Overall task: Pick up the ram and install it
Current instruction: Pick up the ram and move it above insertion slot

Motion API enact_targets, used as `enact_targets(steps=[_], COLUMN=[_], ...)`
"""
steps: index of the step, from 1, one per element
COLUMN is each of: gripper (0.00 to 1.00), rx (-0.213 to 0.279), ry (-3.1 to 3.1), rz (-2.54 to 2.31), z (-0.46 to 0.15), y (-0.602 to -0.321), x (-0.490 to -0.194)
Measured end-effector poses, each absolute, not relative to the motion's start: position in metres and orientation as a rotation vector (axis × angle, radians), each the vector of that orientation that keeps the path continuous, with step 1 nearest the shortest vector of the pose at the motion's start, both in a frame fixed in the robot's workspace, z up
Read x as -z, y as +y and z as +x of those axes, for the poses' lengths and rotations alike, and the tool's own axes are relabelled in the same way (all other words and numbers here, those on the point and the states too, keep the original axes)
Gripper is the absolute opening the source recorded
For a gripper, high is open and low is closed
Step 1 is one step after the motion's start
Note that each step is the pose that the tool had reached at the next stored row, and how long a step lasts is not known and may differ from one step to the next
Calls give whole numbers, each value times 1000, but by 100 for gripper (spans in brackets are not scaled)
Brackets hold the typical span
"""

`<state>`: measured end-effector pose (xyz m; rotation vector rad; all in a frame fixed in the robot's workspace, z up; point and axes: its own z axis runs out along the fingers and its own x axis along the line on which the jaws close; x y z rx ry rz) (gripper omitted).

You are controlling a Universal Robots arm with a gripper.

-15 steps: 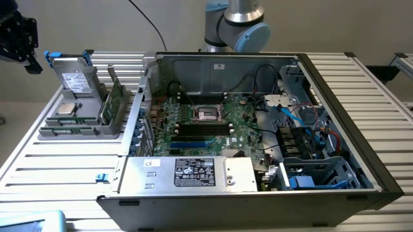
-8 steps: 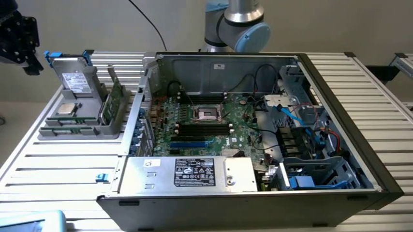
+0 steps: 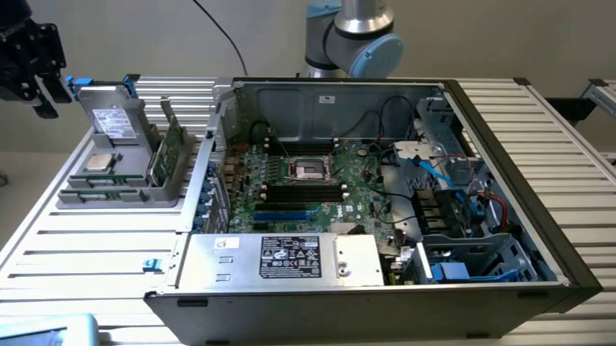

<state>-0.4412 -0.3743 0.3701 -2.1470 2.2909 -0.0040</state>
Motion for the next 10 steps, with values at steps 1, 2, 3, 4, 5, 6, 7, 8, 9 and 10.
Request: enact_targets(steps=[1,2,3,4,5,6,7,8,9,10], gripper=[43,43,43,43,43,43,43,43,43,43], rx=[7,7,7,7,7,7,7,7,7,7], ry=[2290,2288,2287,2286,2286,2285,2285,2285,2285,2285], rz=[-2150,-2152,-2154,-2155,-2155,-2156,-2157,-2157,-2157,-2156], z=[-441,-441,-440,-440,-440,-439,-439,-438,-436,-435], y=[-373,-373,-373,-373,-373,-373,-373,-373,-373,-373], x=[-368,-367,-365,-363,-361,-359,-358,-356,-354,-352])
